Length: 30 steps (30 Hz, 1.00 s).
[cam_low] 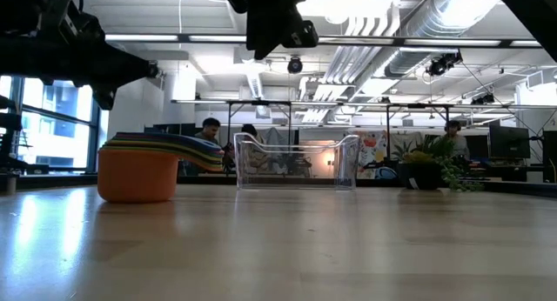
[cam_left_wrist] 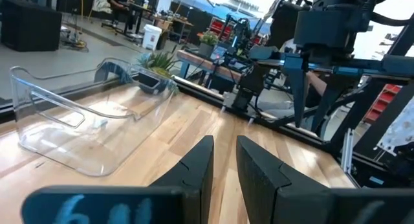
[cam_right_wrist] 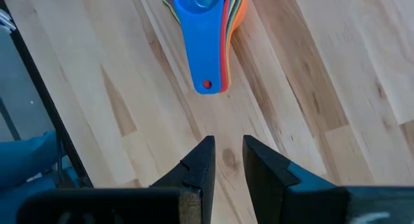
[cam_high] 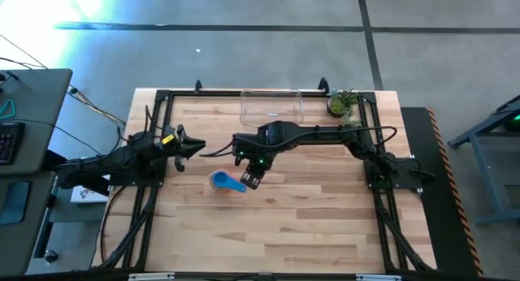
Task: Nest measuring cups in basket
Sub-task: Put the nested measuring cups into the transparent bin
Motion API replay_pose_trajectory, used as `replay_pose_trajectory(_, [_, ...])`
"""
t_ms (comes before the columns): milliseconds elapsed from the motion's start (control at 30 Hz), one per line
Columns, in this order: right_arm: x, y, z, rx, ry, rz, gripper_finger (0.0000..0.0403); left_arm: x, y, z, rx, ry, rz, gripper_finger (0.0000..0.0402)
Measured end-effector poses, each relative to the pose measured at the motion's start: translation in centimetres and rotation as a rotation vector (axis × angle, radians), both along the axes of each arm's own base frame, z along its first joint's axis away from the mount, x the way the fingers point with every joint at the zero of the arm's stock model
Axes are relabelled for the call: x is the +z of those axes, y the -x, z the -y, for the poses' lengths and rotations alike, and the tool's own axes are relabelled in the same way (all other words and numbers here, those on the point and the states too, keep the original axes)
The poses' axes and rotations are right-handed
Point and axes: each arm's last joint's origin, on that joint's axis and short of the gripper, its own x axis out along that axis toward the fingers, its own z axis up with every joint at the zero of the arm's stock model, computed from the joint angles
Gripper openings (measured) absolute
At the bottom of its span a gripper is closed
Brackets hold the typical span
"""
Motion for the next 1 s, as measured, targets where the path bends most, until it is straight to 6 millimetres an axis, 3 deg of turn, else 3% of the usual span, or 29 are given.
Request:
replay_pose_trajectory(400, [0.3, -0.8, -0.7, -0.04, 0.13, 0.095, 0.0071, 0.0, 0.0, 0.0, 0.0, 0.0, -0.001, 0.0058])
replay_pose_trajectory(667, [0.7, -1.5, -2.0, 0.035, 0.196, 0.209, 0.0075, 0.0, 0.0, 0.0, -0.001, 0.0, -0.001, 0.0058])
replay_pose_trajectory(800, [0.9, -1.7, -3.0, 0.088, 0.27, 0.255, 0.0111, 0.0, 0.0, 0.0, -0.001, 0.0, -0.001, 0.0058])
replay_pose_trajectory(1000, [1.3, -2.0, -4.1, 0.126, 0.349, 0.318, 0.0207, 0.0, 0.0, 0.0, -0.001, 0.0, -0.001, 0.0058])
